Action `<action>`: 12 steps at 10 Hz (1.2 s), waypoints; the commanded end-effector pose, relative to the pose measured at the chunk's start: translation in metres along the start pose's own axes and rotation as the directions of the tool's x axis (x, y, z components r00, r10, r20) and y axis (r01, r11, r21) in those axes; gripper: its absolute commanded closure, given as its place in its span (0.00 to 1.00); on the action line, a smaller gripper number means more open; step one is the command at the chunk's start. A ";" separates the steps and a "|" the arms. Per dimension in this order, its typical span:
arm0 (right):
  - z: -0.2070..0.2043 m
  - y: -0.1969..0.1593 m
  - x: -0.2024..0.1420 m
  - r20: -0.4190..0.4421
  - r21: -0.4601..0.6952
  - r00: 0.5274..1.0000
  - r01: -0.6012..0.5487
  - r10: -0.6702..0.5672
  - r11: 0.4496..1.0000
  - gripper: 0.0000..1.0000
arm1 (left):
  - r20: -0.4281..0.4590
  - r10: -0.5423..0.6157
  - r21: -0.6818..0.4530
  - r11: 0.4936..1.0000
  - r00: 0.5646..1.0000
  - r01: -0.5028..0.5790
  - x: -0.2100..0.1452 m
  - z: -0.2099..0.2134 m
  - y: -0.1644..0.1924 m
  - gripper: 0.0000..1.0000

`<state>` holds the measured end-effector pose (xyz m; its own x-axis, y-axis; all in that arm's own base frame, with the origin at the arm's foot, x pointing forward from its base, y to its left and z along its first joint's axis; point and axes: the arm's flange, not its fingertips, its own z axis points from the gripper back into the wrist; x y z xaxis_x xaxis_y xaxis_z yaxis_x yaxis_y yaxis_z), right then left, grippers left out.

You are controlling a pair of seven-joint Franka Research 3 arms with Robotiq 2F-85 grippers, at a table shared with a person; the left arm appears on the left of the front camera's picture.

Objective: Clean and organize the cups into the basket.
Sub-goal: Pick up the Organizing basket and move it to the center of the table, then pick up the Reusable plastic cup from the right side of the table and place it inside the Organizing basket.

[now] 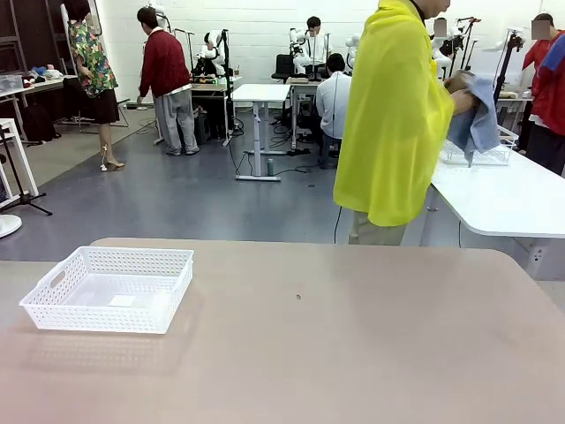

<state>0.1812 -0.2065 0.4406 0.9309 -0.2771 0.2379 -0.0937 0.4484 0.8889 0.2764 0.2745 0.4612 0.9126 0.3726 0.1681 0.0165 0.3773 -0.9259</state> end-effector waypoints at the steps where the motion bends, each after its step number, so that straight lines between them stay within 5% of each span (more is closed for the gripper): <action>1: -0.004 0.000 0.000 0.005 0.019 1.000 -0.018 0.018 1.000 0.00 | 0.002 0.004 -0.012 1.000 1.000 -0.004 -0.001 0.002 -0.001 0.00; 12: -0.004 0.000 0.000 0.005 0.019 1.000 -0.018 0.018 1.000 0.00 | 0.002 0.004 -0.012 1.000 1.000 -0.004 -0.001 0.002 -0.001 0.00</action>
<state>0.1812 -0.2065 0.4406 0.9308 -0.2761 0.2396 -0.0956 0.4488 0.8885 0.2764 0.2745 0.4611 0.9127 0.3726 0.1679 0.0163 0.3772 -0.9260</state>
